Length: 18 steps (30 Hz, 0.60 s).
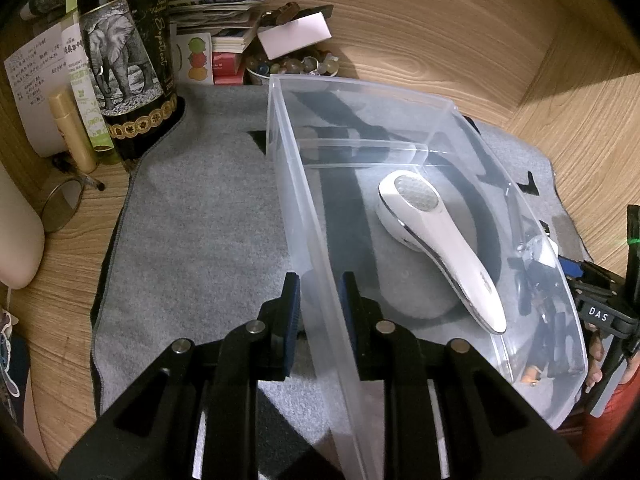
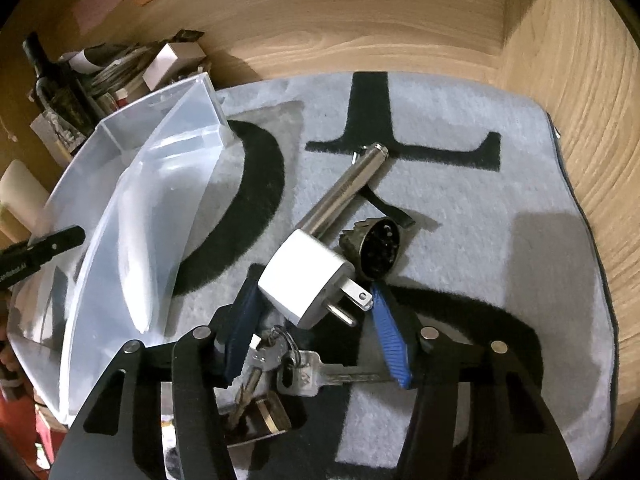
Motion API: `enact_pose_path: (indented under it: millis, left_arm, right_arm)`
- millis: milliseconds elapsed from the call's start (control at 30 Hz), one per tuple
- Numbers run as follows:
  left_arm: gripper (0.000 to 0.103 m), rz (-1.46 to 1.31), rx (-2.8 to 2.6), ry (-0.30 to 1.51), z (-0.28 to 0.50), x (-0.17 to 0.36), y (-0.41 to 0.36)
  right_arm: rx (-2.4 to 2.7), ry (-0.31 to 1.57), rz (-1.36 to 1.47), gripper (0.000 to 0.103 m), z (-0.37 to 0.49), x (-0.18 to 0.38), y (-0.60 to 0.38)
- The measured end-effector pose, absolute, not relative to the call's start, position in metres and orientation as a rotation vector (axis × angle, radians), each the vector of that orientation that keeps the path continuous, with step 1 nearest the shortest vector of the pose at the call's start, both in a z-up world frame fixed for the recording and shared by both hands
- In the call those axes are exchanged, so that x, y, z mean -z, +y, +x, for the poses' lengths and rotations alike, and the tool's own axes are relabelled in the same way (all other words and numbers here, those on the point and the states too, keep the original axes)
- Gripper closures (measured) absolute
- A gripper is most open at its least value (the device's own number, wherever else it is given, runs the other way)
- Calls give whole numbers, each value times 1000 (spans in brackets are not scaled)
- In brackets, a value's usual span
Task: Organize rigid objects
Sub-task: 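Grasp the white plug adapter with the right tool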
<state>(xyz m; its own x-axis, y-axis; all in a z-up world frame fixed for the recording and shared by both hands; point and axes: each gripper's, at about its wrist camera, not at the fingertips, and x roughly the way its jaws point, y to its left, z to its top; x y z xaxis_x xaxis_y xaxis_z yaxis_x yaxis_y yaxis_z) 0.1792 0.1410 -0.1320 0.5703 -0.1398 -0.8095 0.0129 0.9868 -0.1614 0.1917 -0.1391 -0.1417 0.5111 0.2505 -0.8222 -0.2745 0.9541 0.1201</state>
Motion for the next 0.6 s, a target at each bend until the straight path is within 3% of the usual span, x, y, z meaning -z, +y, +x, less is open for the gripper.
enact_pose_path:
  millis: [600]
  left_arm:
    - [82,-139,89,959,178,131,141]
  right_arm:
    - [-357,805,-53,51,185,80,-129]
